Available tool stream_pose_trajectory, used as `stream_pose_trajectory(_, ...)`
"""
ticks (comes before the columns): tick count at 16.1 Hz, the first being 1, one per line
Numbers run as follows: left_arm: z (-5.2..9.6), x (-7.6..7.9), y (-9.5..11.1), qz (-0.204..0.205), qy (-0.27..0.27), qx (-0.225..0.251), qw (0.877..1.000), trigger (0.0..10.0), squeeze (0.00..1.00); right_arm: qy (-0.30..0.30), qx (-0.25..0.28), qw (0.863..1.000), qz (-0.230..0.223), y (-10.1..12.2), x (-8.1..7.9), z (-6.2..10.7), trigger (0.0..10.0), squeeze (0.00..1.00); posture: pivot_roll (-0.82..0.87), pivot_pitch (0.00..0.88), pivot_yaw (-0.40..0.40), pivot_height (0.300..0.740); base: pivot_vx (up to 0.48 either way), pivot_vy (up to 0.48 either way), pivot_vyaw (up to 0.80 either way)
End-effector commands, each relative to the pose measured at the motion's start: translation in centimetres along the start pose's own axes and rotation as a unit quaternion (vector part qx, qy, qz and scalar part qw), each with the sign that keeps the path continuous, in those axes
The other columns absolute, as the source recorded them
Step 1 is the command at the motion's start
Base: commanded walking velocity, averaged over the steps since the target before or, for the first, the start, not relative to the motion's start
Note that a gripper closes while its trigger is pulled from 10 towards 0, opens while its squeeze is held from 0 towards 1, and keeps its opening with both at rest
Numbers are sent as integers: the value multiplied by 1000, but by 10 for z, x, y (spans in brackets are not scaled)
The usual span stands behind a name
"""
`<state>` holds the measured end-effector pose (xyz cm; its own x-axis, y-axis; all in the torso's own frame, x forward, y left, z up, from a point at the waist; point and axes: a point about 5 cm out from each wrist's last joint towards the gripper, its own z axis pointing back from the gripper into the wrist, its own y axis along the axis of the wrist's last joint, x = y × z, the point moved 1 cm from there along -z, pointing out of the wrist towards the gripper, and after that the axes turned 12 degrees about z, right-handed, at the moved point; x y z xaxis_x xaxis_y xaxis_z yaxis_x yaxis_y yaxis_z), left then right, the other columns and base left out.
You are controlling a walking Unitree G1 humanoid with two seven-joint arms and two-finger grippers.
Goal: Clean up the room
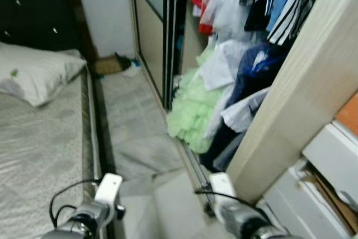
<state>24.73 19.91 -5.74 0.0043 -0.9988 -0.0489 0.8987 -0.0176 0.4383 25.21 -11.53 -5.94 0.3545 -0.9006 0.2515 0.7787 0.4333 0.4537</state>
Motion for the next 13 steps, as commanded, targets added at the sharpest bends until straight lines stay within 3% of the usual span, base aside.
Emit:
stream_pose_trajectory(1,0,6,6,-6,-7,11,1000,10000,0,-6,0,1000,11,-1,7,0,10000,0,-46,0,-38,740,0,0,800)
stream_pose_trajectory(10,1,3,12,80,-1,28,996,10000,0,0,12,999,30,5,4,0,10000,0,-47,0,-41,740,0,0,800)
stream_pose_trajectory(13,1,3,13,79,0,29,996,10000,0,1,14,999,35,5,5,0,10000,0,-47,0,-41,740,0,0,800)
